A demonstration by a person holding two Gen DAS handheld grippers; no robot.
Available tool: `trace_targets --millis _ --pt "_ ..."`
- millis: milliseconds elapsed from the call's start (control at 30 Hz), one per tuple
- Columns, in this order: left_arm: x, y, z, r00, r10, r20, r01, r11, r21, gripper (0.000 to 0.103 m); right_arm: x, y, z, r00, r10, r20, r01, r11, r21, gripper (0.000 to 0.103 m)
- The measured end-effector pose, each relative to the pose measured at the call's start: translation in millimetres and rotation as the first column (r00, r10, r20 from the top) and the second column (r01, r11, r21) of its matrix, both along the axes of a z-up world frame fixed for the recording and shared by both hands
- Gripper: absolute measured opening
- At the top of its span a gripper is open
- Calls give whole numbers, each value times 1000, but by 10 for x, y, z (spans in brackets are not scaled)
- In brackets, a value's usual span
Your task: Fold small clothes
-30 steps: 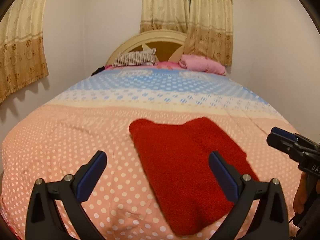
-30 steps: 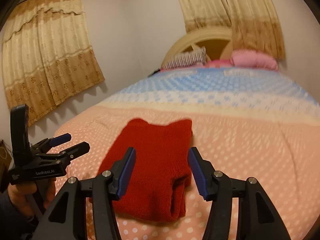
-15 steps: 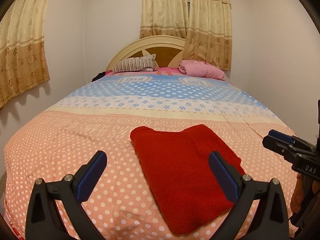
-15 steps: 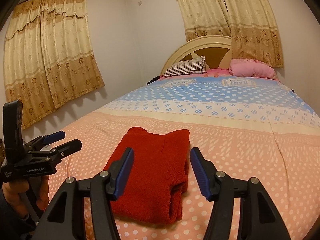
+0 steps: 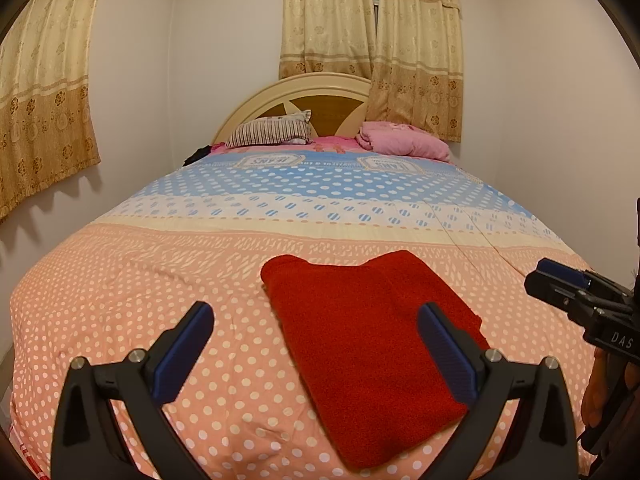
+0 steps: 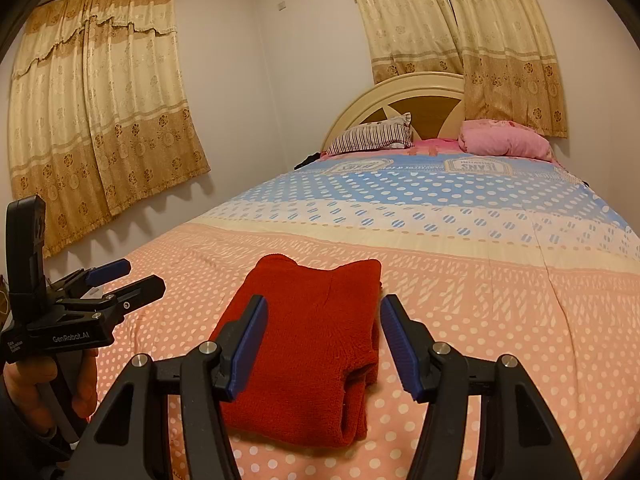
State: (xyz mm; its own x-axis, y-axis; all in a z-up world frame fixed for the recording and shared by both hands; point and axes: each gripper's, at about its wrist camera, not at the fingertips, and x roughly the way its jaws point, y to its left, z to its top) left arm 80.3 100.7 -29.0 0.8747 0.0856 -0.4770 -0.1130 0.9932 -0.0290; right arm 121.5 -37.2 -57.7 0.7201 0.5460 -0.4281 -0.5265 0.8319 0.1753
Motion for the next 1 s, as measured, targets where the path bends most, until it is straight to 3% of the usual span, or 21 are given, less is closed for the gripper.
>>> trace_targets --millis 1000 --pt "-6 -7 2 1000 -1 -1 1 1000 2 103 -30 16 29 1000 -9 11 9 1000 2 60"
